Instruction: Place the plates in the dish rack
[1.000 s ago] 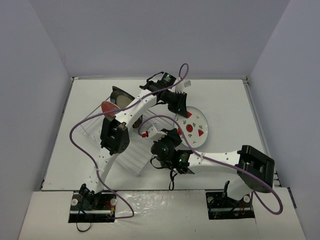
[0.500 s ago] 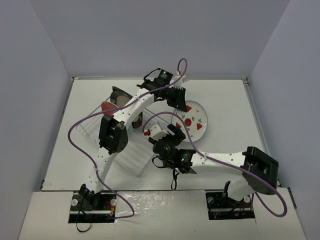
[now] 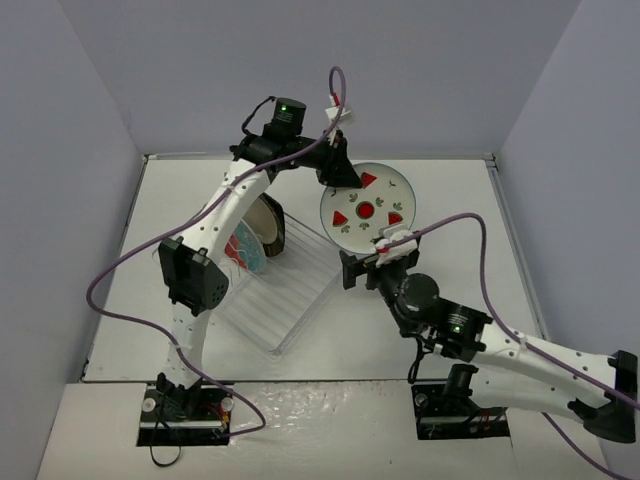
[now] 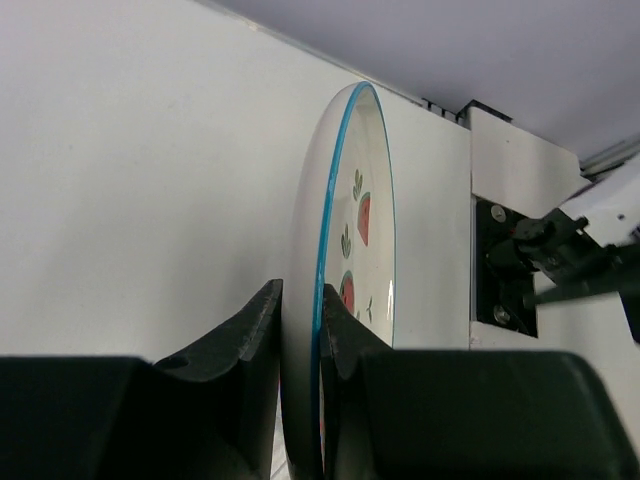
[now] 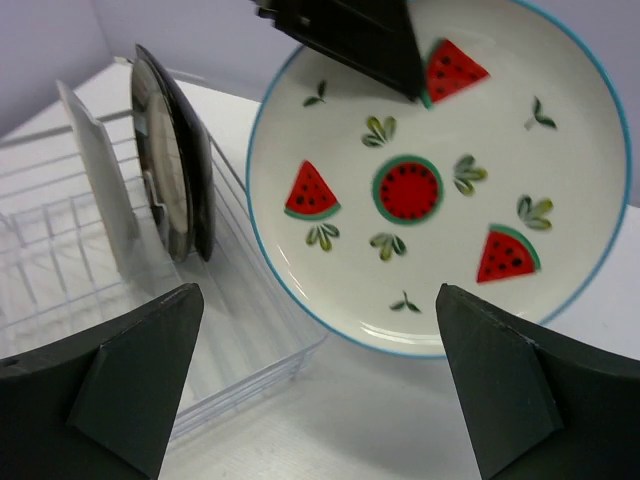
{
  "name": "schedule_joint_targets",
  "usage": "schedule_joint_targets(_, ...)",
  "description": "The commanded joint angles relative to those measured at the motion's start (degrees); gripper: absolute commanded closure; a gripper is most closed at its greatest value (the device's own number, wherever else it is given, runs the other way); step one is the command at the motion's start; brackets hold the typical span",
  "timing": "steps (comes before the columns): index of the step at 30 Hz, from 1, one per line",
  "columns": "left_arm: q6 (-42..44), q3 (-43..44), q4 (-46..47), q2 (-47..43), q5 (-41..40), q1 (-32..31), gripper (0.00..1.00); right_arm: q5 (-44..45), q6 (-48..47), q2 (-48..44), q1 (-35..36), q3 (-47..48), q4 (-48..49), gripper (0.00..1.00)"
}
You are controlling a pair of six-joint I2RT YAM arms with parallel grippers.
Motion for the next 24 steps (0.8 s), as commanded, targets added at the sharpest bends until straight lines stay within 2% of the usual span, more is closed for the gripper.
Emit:
schedule_joint_targets(1,10.0,2.3,3.5,-8.1,19.7,6.6,1.00,-4.5,5.9,-11.2,-1.1,0.0,-3.4,0.00)
schedule_joint_targets(4,12.6,0.5,3.1,-10.6,20.7,9.3,1.00,-3.8,6.4,-15.9,-1.1,0.3,-5.0,0.00)
schedule_joint_targets(7,15.6,-3.8,3.4,-15.0,15.1,11.2,1.00,1.0,6.5,-19.2,-1.2,0.8,-6.3,0.00)
schedule_joint_targets(11,18.9,-9.7,3.1,-21.9,-3.7,10.4,1.00,8.0,6.2,-18.9,-1.2,2.7,-8.7,0.00)
schedule_joint_targets(15,18.3,-16.3,8.9,-31.6,-27.3,10.4,1.00,12.0,6.0,-13.9,-1.2,5.2,-10.0,0.00)
schedule_joint_targets(16,18.2,-17.9,9.1,-31.8,-27.7,10.6,1.00,12.5,5.7,-12.9,-1.3,5.5,-9.8,0.00)
schedule_joint_targets(18,18.6,-22.8,14.7,-38.6,-35.9,10.9,1.00,14.9,4.7,-10.3,-1.4,6.5,-9.1,0.00)
schedule_joint_targets(20,18.4,-27.2,18.6,-43.0,-39.6,11.1,1.00,15.6,3.7,-8.5,-2.1,7.0,-8.2,0.00)
schedule_joint_targets(24,23.4,-37.7,22.6,-52.8,-39.8,11.6,1.00,12.9,3.8,-5.3,-8.1,7.7,-6.4,0.00)
